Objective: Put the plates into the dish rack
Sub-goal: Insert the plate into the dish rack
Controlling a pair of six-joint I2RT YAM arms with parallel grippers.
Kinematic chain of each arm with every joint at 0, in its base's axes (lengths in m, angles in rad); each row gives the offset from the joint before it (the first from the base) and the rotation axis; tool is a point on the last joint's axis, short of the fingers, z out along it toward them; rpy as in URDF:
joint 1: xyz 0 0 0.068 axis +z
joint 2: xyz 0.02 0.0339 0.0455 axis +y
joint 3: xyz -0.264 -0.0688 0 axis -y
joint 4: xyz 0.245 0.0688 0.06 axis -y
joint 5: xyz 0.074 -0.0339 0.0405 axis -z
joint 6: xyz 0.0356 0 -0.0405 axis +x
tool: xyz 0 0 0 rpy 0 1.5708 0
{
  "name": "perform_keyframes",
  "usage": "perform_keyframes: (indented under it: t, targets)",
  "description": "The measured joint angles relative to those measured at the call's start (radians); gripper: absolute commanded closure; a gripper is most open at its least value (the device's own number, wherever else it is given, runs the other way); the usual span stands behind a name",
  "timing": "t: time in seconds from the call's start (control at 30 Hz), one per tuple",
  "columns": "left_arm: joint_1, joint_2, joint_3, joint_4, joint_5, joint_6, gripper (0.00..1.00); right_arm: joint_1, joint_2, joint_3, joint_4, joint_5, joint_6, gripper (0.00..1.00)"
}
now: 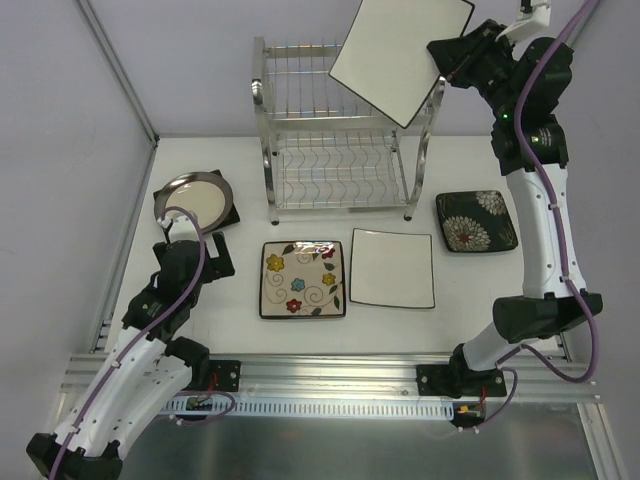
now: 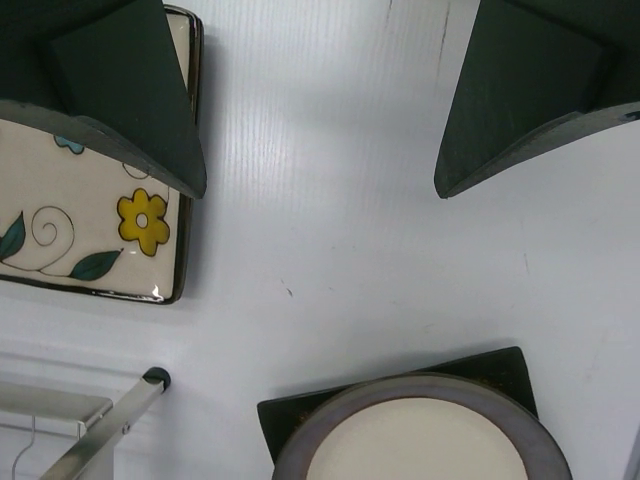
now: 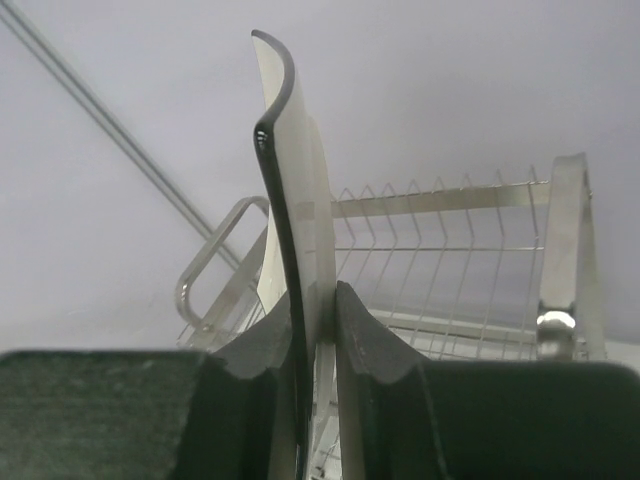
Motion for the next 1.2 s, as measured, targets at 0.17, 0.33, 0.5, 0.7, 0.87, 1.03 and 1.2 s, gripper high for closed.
perform_keyframes:
  t: [0.17,0.33,0.5,0.7,0.87,1.03,1.2]
  targets:
    - [0.0,-0.026,-0.007,0.021,-0.048,0.003,0.01,0.0,0.072,0.046,0.039,0.063,-0.052,0.99]
    - [0.0,-0.019,-0.016,0.031,-0.076,0.019,0.01,0.0,0.103,0.06,0.083,0.113,-0.123,0.99]
    - [0.0,-0.001,-0.017,0.038,-0.084,0.029,0.01,0.0,0.135,0.094,0.108,0.144,-0.199,0.99]
    - [0.0,0.029,-0.017,0.042,-0.096,0.042,0.01,0.0,0.161,0.108,0.145,0.173,-0.27,0.99]
    - [0.0,0.041,-0.019,0.045,-0.102,0.048,0.01,0.0,0.174,0.111,0.163,0.213,-0.312,1.0]
    - [0.0,0.043,-0.026,0.051,-0.12,0.049,0.01,0.0,0.211,0.133,0.21,0.232,-0.32,1.0]
    - [0.0,0.042,-0.031,0.052,-0.129,0.05,0.01,0.002,0.245,0.137,0.261,0.255,-0.334,1.0]
